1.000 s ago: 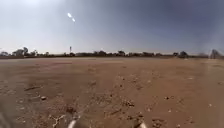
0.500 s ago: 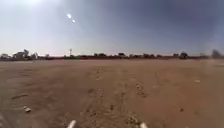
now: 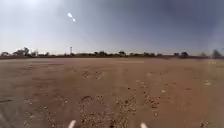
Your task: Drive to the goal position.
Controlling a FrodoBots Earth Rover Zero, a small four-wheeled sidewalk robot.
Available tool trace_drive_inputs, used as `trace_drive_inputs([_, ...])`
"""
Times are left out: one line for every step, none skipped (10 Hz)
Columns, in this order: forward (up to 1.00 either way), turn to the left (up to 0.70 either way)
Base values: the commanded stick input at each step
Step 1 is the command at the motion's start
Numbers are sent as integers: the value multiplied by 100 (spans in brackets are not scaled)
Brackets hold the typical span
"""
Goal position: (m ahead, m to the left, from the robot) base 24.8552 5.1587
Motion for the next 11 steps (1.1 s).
trace_drive_inputs([70,0])
trace_drive_inputs([70,0])
trace_drive_inputs([70,0])
trace_drive_inputs([70,0])
trace_drive_inputs([70,0])
trace_drive_inputs([70,0])
trace_drive_inputs([70,0])
trace_drive_inputs([70,0])
trace_drive_inputs([70,0])
trace_drive_inputs([70,0])
trace_drive_inputs([70,0])
